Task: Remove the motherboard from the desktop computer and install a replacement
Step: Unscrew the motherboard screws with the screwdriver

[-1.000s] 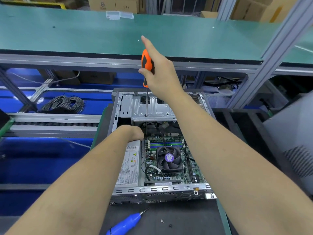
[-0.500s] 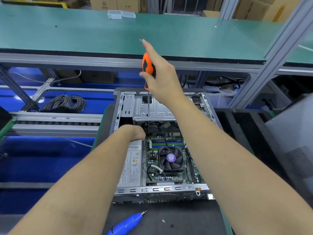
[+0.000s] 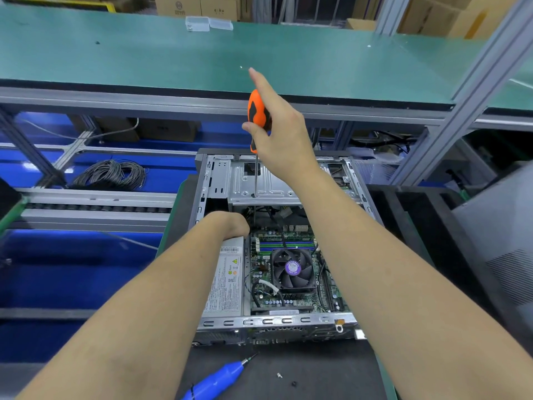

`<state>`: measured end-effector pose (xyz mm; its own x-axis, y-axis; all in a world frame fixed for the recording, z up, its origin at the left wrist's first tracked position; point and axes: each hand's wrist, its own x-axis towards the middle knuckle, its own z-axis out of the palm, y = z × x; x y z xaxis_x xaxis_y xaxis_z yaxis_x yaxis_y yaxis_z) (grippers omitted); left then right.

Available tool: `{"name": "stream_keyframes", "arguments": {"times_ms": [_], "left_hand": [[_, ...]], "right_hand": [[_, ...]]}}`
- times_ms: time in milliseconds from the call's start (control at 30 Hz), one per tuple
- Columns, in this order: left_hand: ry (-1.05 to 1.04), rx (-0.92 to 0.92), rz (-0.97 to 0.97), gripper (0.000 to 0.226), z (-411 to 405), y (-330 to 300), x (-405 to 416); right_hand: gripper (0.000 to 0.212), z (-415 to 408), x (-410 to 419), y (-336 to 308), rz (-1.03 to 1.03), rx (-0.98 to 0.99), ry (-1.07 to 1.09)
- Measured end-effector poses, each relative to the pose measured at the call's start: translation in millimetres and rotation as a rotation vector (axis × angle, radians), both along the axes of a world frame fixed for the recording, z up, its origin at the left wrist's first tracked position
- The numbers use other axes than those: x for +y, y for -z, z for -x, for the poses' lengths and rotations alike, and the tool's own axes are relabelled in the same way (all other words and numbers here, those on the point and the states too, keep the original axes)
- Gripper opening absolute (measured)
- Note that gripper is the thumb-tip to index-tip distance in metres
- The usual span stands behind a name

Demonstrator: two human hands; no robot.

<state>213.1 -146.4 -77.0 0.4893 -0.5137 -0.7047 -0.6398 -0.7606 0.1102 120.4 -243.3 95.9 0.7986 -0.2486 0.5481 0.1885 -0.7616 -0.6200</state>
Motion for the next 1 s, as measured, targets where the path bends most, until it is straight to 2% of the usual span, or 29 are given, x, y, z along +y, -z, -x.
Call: {"name": "stream_keyframes", "arguments": {"times_ms": [533,667,933,1000], "left_hand": [[0.028,-0.042,-0.005,0.018,-3,9,-4],[0.017,-0.049,-0.02,0.032,-4,9,-3],[0.002,-0.012,0.006,0.023,0,3,-2],[0.002,-0.011,0.004,0.027,2,0,-2]], "right_hand": [[0.075,-3,-6,4,-0.042,-0.033,0.02],[0.075,-2,-5,4,-0.017,-0.042,0.012],[0.076,-1,-1,0,-0.021,-0.023,-0.004],[0.076,0,-1,1,-0.021,-0.022,-0.006]]}}
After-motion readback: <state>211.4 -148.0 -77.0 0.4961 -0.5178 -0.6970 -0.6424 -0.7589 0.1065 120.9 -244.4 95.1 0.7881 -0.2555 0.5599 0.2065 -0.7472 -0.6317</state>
